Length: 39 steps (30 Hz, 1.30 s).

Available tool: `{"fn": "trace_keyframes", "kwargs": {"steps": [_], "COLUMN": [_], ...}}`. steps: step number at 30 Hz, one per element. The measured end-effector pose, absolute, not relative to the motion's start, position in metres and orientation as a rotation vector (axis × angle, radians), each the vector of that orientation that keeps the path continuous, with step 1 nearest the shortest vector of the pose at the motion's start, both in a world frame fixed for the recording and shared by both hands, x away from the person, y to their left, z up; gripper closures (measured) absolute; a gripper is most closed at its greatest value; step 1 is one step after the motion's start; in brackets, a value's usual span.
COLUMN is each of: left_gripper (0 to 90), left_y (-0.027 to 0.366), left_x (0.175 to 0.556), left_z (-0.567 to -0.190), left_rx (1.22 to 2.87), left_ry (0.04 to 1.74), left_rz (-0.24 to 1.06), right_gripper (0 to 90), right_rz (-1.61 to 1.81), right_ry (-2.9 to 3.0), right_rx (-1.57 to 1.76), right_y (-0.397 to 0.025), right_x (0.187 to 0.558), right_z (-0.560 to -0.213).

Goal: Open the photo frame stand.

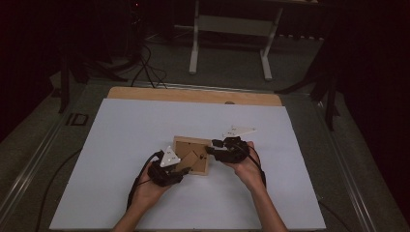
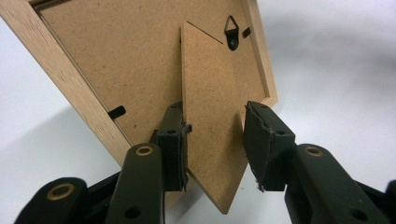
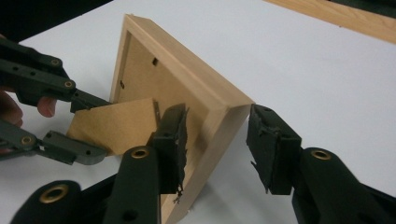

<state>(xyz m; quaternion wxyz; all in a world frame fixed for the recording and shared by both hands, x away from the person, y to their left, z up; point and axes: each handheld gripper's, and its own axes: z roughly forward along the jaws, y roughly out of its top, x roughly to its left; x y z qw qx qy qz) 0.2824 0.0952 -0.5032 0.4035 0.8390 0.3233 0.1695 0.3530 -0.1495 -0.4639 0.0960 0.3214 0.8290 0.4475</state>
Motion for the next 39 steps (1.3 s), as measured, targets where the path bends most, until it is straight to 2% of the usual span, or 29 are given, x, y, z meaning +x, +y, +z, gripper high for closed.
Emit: {"fn": "trace_keyframes", "kwargs": {"steps": [6, 10, 19, 23, 26, 29, 35, 39], "left_gripper": [61.2, 60.5, 61.5, 62.5, 60.8, 61.4, 62.9, 67.3], "left_y": [0.094, 0.097, 0.095, 0.094, 0.096, 0.098, 0.100, 0.101], "left_x": [0.281, 0.283, 0.288, 0.289, 0.290, 0.290, 0.287, 0.286], "left_z": [-0.505, -0.507, -0.510, -0.511, -0.510, -0.509, -0.508, -0.505], "left_rx": [2.130, 2.140, 2.149, 2.161, 2.140, 2.133, 2.136, 2.119], "left_ry": [0.783, 0.795, 0.826, 0.821, 0.812, 0.815, 0.810, 0.800], "left_rz": [0.474, 0.460, 0.495, 0.465, 0.371, 0.338, 0.331, 0.331], "right_gripper": [49.3, 54.3, 58.1, 57.9, 56.9, 56.7, 55.7, 55.1], "right_rz": [1.347, 1.348, 1.324, 1.324, 1.312, 1.297, 1.276, 1.265], "right_ry": [2.515, 2.510, 2.462, 2.463, 2.464, 2.470, 2.480, 2.490], "right_rx": [0.939, 0.926, 0.848, 0.830, 0.804, 0.772, 0.737, 0.717], "right_y": [-0.145, -0.141, -0.139, -0.138, -0.136, -0.136, -0.134, -0.132], "right_x": [0.358, 0.358, 0.350, 0.348, 0.345, 0.342, 0.334, 0.326], "right_z": [-0.470, -0.472, -0.465, -0.464, -0.462, -0.462, -0.461, -0.463]}}
